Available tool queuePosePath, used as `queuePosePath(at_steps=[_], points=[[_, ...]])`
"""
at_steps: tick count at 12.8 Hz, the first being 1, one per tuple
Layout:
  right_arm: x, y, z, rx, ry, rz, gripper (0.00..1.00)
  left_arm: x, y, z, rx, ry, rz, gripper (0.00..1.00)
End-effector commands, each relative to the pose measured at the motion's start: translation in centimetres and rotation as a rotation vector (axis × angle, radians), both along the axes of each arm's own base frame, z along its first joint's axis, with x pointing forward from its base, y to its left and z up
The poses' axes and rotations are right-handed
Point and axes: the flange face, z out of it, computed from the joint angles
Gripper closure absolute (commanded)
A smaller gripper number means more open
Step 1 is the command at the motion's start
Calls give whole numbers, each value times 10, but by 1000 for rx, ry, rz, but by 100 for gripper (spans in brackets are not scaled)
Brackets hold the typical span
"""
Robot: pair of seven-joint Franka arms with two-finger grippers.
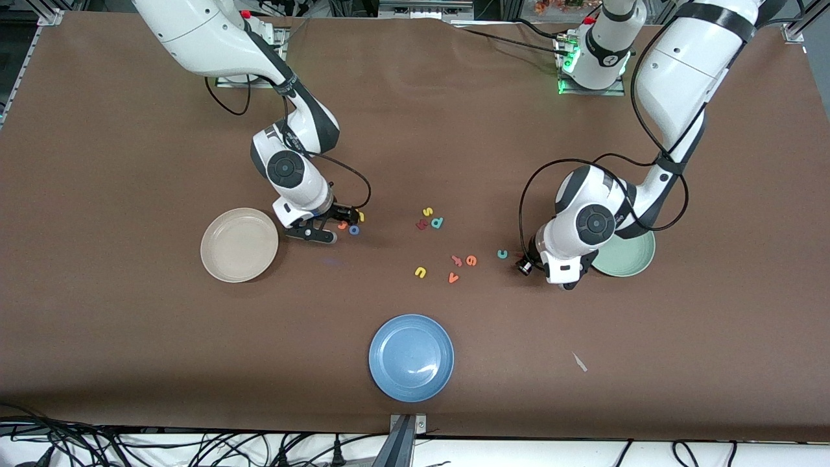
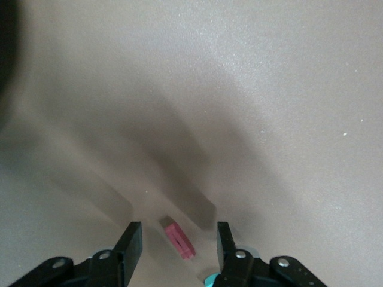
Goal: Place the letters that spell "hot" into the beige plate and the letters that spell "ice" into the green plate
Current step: 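Grasp the orange 5 with the right gripper while the left gripper grasps pink, then drop the orange 5 on the white plate while the left gripper drops pink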
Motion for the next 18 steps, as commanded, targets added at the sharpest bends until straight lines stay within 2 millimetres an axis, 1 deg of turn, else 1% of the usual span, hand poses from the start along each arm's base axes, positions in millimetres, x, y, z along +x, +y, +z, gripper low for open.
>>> queuePosePath(at_steps=[1,2,4,5,6,8,10,11,12,13,14,15,16,17,18], points=[[-5,-5,0,-12,-17,11,7,-2,-9,-1,17,-15,4,51],[-4,-6,-1,-14,-19,12,8,-3,-10,-4,16,-10,1,52],[-4,-6,-1,-17,-21,19,22,-1,-10,-3,13,-18,4,55],[-4,-6,-2,-19,-21,23,28,-1,-11,-3,12,-18,4,58],[-4,-6,-2,-19,-21,23,35,-1,-10,-6,12,-15,4,62],[-5,-6,-3,-20,-20,24,47,-1,-11,-6,11,-16,0,72],[-4,-7,-2,-23,-25,33,63,0,-9,-7,11,-16,-8,89],[-4,-7,-3,-25,-25,36,72,0,-8,-7,11,-16,-8,95],[-4,-7,-3,-25,-25,37,80,3,-4,-5,11,-19,-2,100],[-4,-7,-3,-27,-26,40,86,4,-2,-1,12,-22,1,100],[-4,-7,-3,-27,-27,41,87,8,1,4,11,-29,-1,100],[-4,-7,-3,-27,-27,41,87,14,4,15,12,-35,-25,100],[-2,-7,-2,-24,-32,39,83,18,16,31,26,-22,-43,100],[0,-7,0,-21,-37,38,71,19,28,48,35,1,-76,100],[2,-8,1,-19,-41,38,69,18,40,64,40,22,-133,100]])
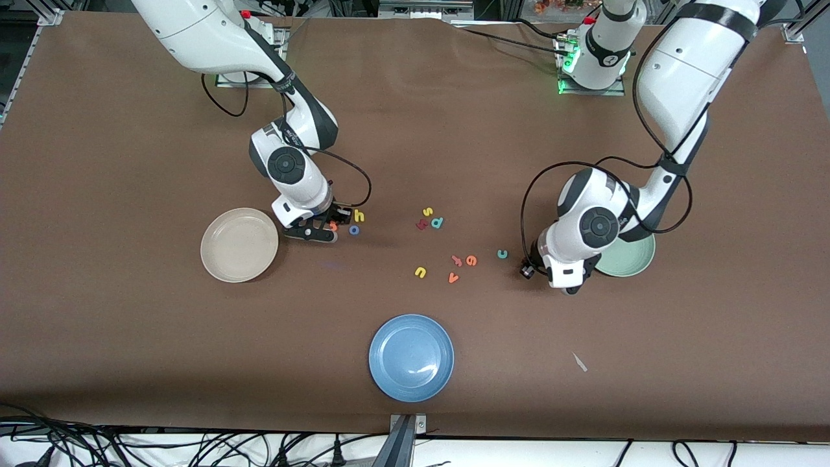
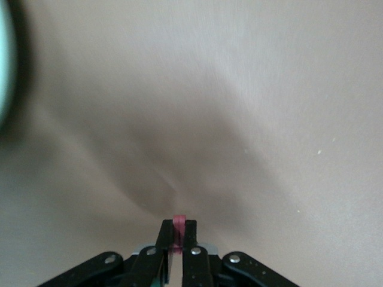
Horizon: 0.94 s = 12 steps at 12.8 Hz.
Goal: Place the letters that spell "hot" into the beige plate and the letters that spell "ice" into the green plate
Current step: 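Drop the orange 5 on the white plate while the left gripper drops pink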
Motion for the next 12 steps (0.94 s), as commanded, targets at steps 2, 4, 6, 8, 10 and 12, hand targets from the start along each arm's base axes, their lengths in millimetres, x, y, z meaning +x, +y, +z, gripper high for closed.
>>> queuePosePath(at_steps=[2,4,6,8,10,12], points=[[5,-18,-7,-12,-13,15,60,-3,54,65,12,82,-199,100],[7,-21,-7,-14,-17,15,58,-6,99,73,-3,148,-312,100],[8,-20,-7,-14,-19,17,58,-11,133,67,-33,195,-421,100],[11,-25,-11,-9,-36,25,59,-20,165,51,-67,235,-488,100],[11,-26,-12,-10,-35,28,70,-25,182,38,-93,254,-517,100],[11,-26,-12,-10,-35,39,81,-28,188,23,-109,274,-522,100]])
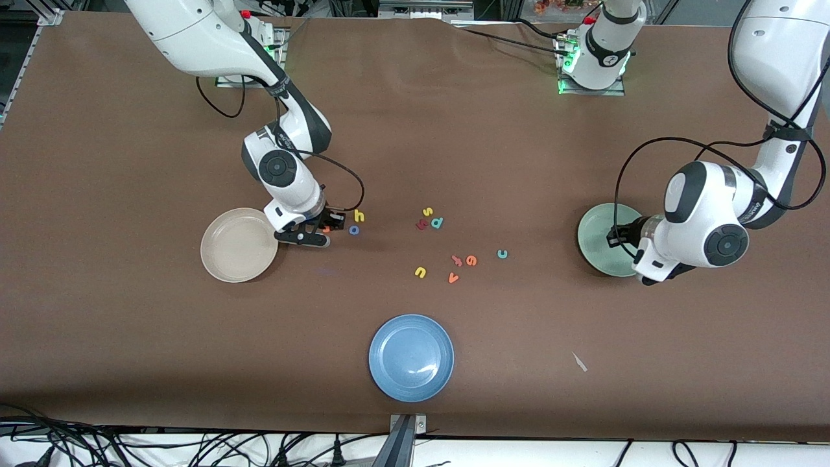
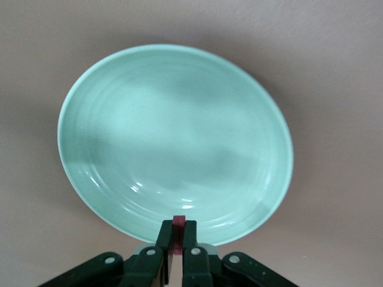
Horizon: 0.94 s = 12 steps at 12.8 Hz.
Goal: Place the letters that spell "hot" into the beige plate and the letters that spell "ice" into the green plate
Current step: 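Drop the orange 5 on the white plate while the left gripper drops pink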
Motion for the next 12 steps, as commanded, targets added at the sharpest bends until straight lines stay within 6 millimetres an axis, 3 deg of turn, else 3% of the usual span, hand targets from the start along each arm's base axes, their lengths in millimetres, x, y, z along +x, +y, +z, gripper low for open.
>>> queuePosePath(at_steps=[1,2,3,4,5,7,9,12], points=[[0,-10,-12,-6,-8,25,87,-5,9,-17,-20,31,-32,100],[0,-10,-12,-6,-8,25,89,-6,11,-22,-9,37,-44,91],[0,-10,-10,-6,-10,25,92,-5,11,-21,-9,35,-43,68],[1,-10,-7,-7,-13,28,93,-5,10,-21,-9,35,-43,31],[2,-9,-2,-6,-19,37,94,-4,11,-19,-10,31,-42,0],[9,-21,23,-27,-17,22,94,2,5,-8,-10,13,-28,0],[17,-47,55,-51,-9,51,94,13,-11,8,-4,-23,-10,0],[28,-96,89,-78,16,143,93,22,-68,22,2,-45,109,0]])
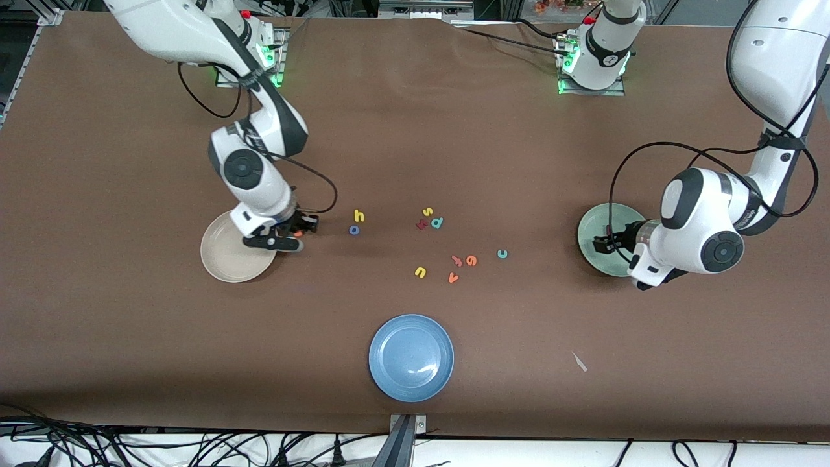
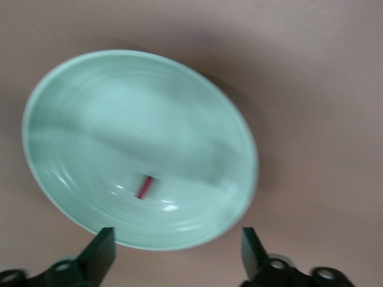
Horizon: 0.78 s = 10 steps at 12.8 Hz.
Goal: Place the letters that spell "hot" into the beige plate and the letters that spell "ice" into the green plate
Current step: 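Drop the orange 5 on the white plate while the left gripper drops pink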
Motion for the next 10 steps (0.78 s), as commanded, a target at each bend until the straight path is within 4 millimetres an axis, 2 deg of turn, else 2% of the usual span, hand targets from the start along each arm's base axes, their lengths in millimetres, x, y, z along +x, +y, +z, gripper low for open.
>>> queuePosePath(at_steps=[1,2,4,5,7,8,10], points=[[4,-51,27,-17,19,101,93,4,-54,13,19,-17,78,0],[11,-78,27,-15,20,122,93,8,-70,14,10,-44,144,0],[19,-108,24,-8,25,151,91,8,-119,5,12,-98,225,0],[19,-111,21,-5,30,151,82,8,-133,-2,20,-115,255,0],[18,-111,17,0,37,137,53,3,-168,-14,14,-142,281,2],[18,-110,17,11,38,117,42,0,-181,-21,5,-154,285,4],[17,-100,18,42,43,78,39,-4,-199,-34,-5,-168,287,23]])
